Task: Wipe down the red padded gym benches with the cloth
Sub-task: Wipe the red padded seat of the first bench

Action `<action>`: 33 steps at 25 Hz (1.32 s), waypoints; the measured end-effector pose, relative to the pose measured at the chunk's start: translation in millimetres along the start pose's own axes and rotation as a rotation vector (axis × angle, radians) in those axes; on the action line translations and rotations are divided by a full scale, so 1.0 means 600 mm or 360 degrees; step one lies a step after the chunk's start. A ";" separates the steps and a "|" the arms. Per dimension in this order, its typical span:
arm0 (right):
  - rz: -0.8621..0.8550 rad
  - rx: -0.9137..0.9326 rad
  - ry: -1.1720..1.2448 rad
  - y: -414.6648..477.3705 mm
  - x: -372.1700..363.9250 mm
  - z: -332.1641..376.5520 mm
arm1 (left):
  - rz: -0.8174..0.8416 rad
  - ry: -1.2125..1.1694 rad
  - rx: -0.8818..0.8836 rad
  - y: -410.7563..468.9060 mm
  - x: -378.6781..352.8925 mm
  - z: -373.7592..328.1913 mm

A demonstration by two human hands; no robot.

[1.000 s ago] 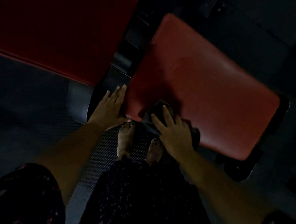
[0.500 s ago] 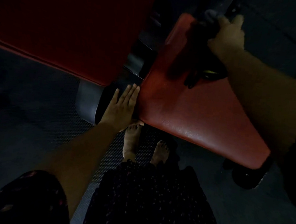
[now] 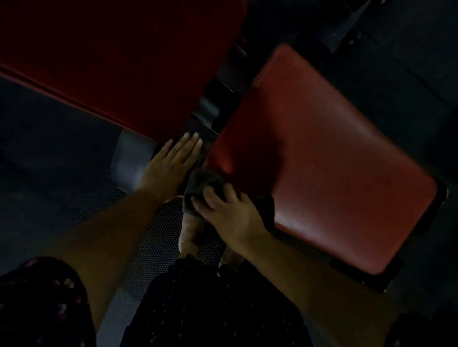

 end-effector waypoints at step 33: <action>-0.0275 -0.1377 0.0451 -0.018 0.143 -0.562 | -0.0499 -0.0321 0.0253 0.252 0.128 -0.231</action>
Point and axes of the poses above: each hand's wrist, its own y-axis towards the middle knuckle, its own x-axis out of the back of the hand, z = x × y, the point moved 8 cm from there along y, towards the middle knuckle, and after that the axes turned 15 degrees about x, right-handed, at the moved point
